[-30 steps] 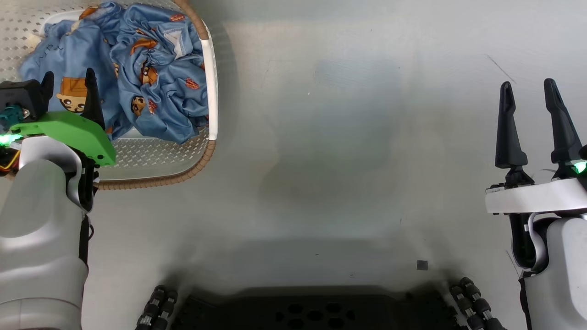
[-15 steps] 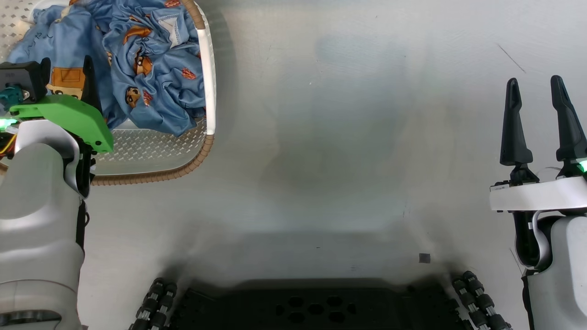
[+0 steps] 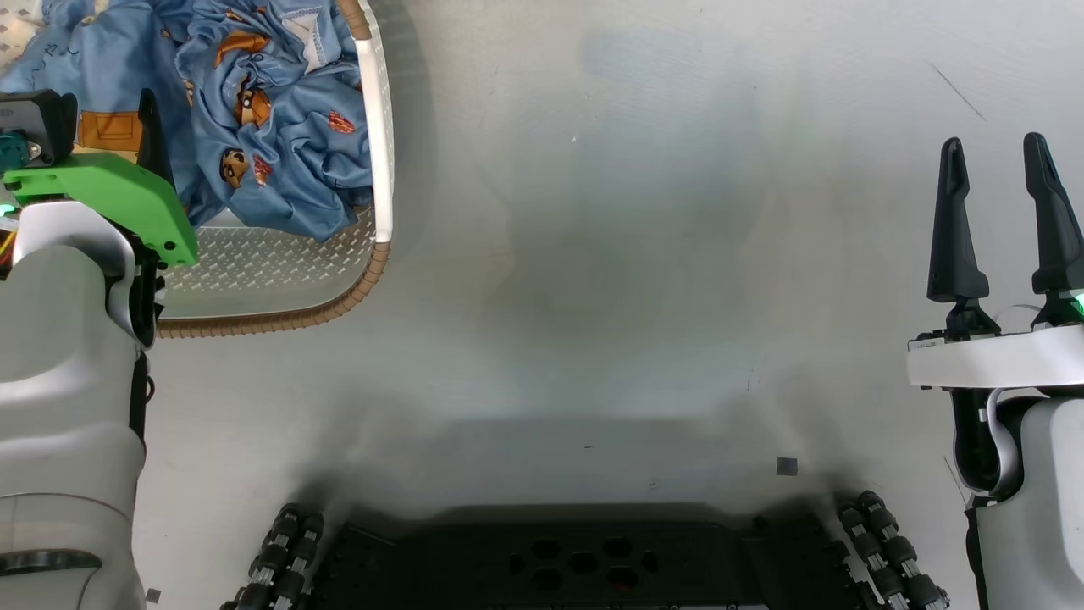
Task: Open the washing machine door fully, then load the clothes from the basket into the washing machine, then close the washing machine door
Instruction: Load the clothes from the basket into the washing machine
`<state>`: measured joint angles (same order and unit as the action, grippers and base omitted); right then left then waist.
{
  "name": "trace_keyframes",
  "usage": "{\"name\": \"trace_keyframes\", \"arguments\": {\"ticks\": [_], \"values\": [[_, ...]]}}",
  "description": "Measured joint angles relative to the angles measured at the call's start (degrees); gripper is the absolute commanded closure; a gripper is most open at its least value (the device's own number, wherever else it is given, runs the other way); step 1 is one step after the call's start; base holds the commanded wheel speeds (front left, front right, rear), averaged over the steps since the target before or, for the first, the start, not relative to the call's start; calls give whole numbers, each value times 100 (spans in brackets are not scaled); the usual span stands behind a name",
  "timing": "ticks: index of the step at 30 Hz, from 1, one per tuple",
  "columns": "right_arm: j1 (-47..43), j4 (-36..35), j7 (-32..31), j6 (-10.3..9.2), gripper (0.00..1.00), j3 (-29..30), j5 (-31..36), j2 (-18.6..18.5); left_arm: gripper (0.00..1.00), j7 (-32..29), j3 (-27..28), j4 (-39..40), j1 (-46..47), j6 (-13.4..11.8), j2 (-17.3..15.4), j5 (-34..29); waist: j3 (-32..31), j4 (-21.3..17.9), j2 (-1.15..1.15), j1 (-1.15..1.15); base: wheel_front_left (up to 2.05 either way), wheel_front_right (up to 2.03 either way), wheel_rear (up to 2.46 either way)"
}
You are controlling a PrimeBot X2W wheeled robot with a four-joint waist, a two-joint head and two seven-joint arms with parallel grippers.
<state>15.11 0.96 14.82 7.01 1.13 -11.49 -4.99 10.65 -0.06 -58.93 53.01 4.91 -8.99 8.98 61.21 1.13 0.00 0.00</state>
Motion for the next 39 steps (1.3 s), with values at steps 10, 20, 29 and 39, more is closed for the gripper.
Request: {"name": "trace_keyframes", "arguments": {"ticks": [10, 20, 29, 39], "values": [[-2, -53, 0, 0, 0, 14, -1, 41, 0, -58, -8, -193, 157, -142, -105, -60, 131, -3, 0, 0, 0, 0, 0], [-4, -62, 0, 0, 0, 34, -9, 67, 0, -58, -56, -379, 326, -192, -109, -102, 276, -21, 0, 0, 0, 0, 0], [-11, -76, 0, 0, 0, 33, -10, 94, 0, -155, -68, -570, 454, -355, -120, -116, 353, -25, 0, 0, 0, 0, 0], [-31, -88, 0, 0, 0, 13, -20, 104, 0, -333, -160, -811, 584, -531, -211, -248, 401, -61, 0, 0, 0, 0, 0]]}}
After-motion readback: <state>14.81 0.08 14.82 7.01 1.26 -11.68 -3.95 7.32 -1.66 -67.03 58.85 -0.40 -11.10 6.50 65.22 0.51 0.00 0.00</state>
